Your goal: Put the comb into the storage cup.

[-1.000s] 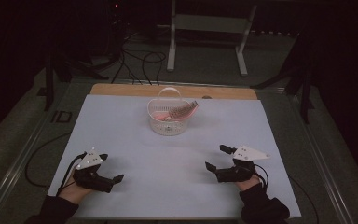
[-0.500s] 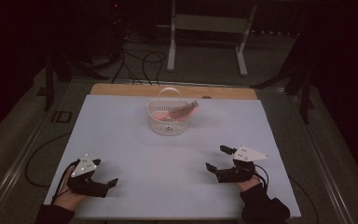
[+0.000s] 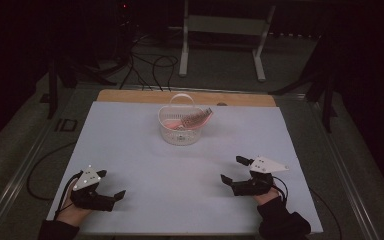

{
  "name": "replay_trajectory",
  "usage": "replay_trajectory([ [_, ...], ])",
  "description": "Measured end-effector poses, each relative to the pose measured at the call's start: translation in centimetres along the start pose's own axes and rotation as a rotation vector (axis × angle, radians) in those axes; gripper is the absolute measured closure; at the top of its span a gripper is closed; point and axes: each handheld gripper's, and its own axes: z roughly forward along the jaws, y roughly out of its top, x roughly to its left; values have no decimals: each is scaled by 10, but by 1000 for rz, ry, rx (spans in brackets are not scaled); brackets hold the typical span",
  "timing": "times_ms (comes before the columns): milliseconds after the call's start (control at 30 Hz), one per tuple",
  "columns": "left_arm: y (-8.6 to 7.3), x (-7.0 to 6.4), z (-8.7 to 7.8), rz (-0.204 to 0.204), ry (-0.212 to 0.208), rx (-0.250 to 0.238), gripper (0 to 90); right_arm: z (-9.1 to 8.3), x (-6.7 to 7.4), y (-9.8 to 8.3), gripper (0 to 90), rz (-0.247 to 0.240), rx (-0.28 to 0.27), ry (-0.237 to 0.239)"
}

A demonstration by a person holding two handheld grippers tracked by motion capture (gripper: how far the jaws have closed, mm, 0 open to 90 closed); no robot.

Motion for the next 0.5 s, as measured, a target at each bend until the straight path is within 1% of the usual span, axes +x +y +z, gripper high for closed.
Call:
replay_trajectory([
  [33, 0, -1, -1, 0, -6, -7, 0, 0, 0, 0, 110, 0, -2, -1],
  [100, 1, -1, -1, 4, -8, -4, 0, 1, 0, 0, 111, 1, 2, 0],
  [267, 1, -2, 0, 4, -9, -1, 0, 1, 0, 0, 111, 1, 7, -3],
  [467, 2, -4, -1, 8, -11, -8, 0, 2, -1, -1, 111, 1, 11, -6],
  [500, 2, -4, -1, 8, -13, -9, 0, 2, -1, -1, 111, 7, 10, -1],
])
